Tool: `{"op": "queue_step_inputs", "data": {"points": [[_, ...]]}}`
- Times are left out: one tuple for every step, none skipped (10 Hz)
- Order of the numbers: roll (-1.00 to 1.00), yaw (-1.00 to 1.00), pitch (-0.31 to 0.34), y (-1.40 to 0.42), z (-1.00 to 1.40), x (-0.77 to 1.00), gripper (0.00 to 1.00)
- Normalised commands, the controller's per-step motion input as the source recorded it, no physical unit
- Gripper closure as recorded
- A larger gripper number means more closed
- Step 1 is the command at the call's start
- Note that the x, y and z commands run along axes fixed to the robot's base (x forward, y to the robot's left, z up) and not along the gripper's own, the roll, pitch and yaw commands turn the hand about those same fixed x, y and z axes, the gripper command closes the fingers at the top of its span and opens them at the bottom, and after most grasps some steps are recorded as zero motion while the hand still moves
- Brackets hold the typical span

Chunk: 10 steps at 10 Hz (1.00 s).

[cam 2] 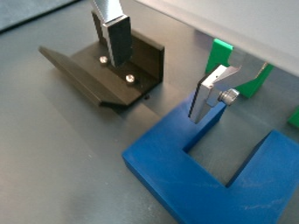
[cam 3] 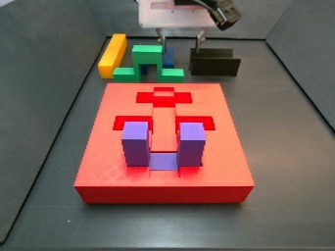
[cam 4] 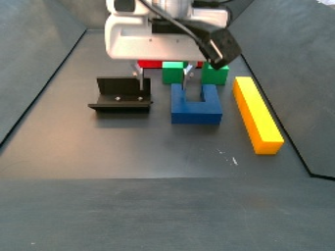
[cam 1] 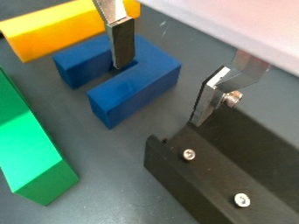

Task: Pick up the blue object. Move up. Place the blue object on the fixture. Regrasp the blue object. Move to above the board. Insert the blue object.
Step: Pick up the blue object.

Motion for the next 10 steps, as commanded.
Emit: {"op": "queue_step_inputs", "data": {"points": [[-0.26,0.00,-0.169,0.01,-0.24,-0.09,0.00],[-0.24,0.00,-0.191,0.00,-0.33,-0.16,0.00],[-0.23,0.00,-0.199,0.00,-0.28,-0.17,0.00],[-0.17,-0.02,-0.243,0.00,-0.14,-0.27,0.00],[-0.15,-0.03,-0.237,0.00,-0.06,-0.18,0.00],[-0.15,-0.02,-0.227,-0.01,0.00,-0.12,0.00],[-0.17,-0.03,-0.227,-0.03,0.09,-0.10,0.00],[-0.19,-0.02,-0.236,-0.05,0.11,-0.07,0.00],[-0.21,-0.01,-0.250,-0.08,0.01,-0.11,0.00],[-0.19,-0.02,-0.250,-0.12,0.00,-0.19,0.00]]}}
